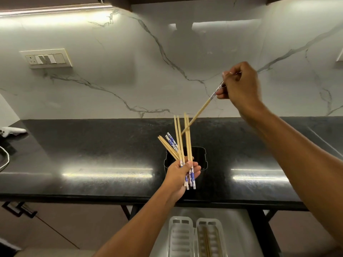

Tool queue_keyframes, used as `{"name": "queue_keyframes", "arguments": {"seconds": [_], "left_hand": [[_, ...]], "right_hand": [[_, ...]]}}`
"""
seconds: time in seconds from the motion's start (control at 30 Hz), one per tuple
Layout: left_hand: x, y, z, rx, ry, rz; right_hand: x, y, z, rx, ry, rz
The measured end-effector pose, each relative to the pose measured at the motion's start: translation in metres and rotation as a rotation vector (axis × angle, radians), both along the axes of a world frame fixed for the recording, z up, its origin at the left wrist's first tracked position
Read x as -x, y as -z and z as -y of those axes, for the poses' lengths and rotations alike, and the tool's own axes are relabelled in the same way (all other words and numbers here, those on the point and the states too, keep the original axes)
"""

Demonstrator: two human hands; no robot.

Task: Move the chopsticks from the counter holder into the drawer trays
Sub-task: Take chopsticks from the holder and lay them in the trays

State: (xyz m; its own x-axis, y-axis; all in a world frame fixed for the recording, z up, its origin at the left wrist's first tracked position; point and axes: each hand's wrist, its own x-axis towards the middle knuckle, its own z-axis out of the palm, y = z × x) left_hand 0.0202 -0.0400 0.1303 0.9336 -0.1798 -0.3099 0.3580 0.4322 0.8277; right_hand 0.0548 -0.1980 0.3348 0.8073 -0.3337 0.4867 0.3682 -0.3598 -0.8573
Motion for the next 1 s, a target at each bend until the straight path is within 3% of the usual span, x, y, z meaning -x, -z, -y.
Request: {"name": "queue_keyframes", "arguments": {"seconds": [0.13,0.27,0.5,0.87,1.0], "left_hand": [[-0.015,-0.025,-0.002,0.200,-0.075,-0.046],[-0.025,-0.049,-0.006,0.296,-0.115,-0.052],[-0.031,-0.055,-0.006,0.313,-0.117,0.040],[-0.021,-0.046,0.001,0.025,-0.036,0.223],[-0.018,-0.037,0.011,-0.115,-0.023,0.292]], "right_hand": [[0.021,0.017,-0.008,-0.071,-0.056,0.056],[0.042,0.068,-0.027,-0.041,-0.046,-0.018],[0.070,0.151,-0.048,0.195,-0.014,-0.134],[0.074,0.175,-0.048,0.342,-0.138,-0.263],[0.070,0.170,-0.034,0.436,0.005,-0.304]]}}
